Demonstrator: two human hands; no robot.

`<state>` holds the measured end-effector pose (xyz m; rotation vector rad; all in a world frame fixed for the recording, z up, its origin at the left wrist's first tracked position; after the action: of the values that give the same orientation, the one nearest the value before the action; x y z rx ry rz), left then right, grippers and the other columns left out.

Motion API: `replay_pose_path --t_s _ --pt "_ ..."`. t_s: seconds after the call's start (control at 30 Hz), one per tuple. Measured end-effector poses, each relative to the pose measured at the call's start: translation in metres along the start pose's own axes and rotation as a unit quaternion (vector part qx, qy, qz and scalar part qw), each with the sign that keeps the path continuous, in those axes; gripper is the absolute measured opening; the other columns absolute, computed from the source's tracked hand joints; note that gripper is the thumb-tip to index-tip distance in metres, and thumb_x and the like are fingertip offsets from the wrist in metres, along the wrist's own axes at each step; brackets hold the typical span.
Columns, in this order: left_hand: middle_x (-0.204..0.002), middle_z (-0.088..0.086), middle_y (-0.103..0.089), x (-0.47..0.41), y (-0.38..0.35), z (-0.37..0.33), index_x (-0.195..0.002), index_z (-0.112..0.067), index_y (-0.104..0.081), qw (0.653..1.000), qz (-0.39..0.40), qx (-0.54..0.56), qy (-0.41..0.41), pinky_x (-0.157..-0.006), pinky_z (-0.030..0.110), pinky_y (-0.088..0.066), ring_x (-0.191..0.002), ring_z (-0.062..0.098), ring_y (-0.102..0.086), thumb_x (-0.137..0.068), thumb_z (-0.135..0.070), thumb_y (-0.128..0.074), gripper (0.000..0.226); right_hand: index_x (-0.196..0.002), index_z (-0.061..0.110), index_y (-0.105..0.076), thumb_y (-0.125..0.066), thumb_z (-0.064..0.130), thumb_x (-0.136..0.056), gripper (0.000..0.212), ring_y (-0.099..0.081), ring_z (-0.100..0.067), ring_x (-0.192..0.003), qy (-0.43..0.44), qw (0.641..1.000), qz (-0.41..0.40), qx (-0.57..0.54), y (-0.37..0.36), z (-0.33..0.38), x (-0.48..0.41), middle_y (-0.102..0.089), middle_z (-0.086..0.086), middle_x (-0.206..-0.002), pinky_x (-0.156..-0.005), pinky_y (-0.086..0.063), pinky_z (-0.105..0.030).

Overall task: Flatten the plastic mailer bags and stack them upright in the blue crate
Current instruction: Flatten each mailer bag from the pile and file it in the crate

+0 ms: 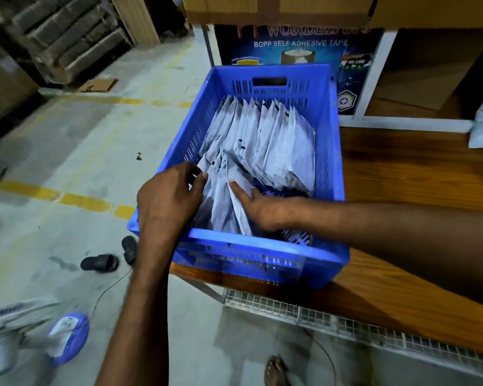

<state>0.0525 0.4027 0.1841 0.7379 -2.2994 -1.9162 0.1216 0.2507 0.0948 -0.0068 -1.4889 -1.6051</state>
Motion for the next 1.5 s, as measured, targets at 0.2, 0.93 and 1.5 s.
replay_pose_path --t_s 0.2,0.93,1.5 --pt "-0.098 -0.009 -0.073 0.001 0.001 -0.001 -0.105 -0.029 -0.068 1.000 0.004 0.001 0.015 -0.067 0.031 -0.034 -0.097 0.025 -0.067 -0.102 -0.049 -0.052 0.025 -0.145 0.043 0.039 -0.062 0.000 -0.089 0.124 -0.051 -0.048 -0.131 0.039 0.995 -0.077 -0.040 0.001 0.025 -0.014 0.019 -0.024 -0.164 -0.097 -0.048 -0.051" --pt "-0.091 -0.003 -0.074 0.026 0.015 -0.023 -0.099 -0.026 -0.070 0.992 -0.081 0.095 0.011 -0.067 0.035 -0.041 -0.093 0.032 -0.068 -0.100 -0.046 -0.055 0.024 -0.127 0.027 -0.061 -0.062 0.039 -0.093 0.036 -0.062 -0.026 -0.114 0.095 0.914 -0.394 0.036 0.052 -0.037 0.130 -0.067 0.002 -0.123 -0.089 -0.051 -0.040" --pt "-0.090 -0.009 -0.072 0.192 -0.067 -0.348 -0.103 -0.021 -0.074 0.923 -0.150 0.310 -0.169 -0.063 0.032 -0.050 -0.080 0.009 -0.063 -0.105 -0.037 -0.059 0.022 -0.128 0.039 -0.060 -0.064 0.033 -0.096 0.033 -0.057 0.007 -0.102 0.021 0.876 -0.433 -0.210 -0.084 -0.296 0.284 -0.057 0.030 -0.119 -0.085 -0.049 -0.022"
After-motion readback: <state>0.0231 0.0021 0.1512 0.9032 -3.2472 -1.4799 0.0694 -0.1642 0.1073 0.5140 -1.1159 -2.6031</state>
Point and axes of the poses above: each hand's wrist, its own x-axis away from the middle knuckle, its own y-axis out of the back of the hand, z = x × y, the point moved 4 cm from there along -x, towards the middle knuckle
